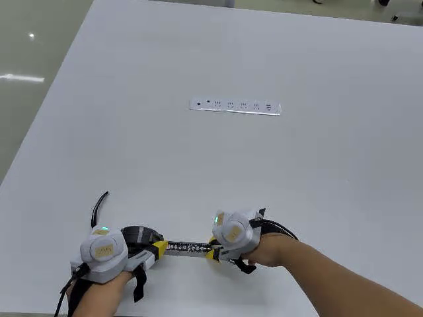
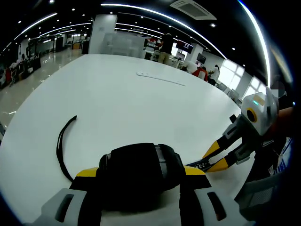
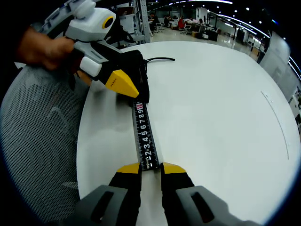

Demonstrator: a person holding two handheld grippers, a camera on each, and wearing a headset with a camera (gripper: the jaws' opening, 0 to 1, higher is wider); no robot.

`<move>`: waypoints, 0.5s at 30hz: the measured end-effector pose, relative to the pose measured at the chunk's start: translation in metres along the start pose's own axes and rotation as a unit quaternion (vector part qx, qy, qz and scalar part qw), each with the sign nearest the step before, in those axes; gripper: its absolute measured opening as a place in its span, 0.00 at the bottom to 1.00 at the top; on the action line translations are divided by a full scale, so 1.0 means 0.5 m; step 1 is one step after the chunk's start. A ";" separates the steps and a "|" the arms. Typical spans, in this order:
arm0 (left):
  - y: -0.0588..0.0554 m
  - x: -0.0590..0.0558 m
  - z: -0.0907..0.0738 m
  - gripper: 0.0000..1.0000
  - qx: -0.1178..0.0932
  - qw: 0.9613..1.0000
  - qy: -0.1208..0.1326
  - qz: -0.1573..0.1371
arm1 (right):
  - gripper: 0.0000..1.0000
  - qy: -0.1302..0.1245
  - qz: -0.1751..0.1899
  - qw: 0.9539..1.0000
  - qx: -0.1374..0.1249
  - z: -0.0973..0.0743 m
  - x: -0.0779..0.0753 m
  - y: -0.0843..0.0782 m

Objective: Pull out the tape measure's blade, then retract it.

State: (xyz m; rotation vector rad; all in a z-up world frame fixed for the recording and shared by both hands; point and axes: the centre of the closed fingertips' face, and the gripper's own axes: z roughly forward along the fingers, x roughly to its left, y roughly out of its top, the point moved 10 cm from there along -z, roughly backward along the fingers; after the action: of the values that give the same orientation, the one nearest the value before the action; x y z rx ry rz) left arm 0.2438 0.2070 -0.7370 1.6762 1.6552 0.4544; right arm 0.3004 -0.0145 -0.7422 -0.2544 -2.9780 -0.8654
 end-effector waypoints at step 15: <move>0.000 -0.001 -0.001 0.63 0.000 1.000 -0.001 -0.002 | 0.14 0.004 -0.004 1.000 -0.005 0.011 0.006 0.016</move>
State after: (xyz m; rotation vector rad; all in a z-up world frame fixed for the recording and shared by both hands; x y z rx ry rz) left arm 0.2436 0.2067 -0.7364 1.6730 1.6560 0.4501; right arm 0.2987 -0.0046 -0.7424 -0.2383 -2.9708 -0.8805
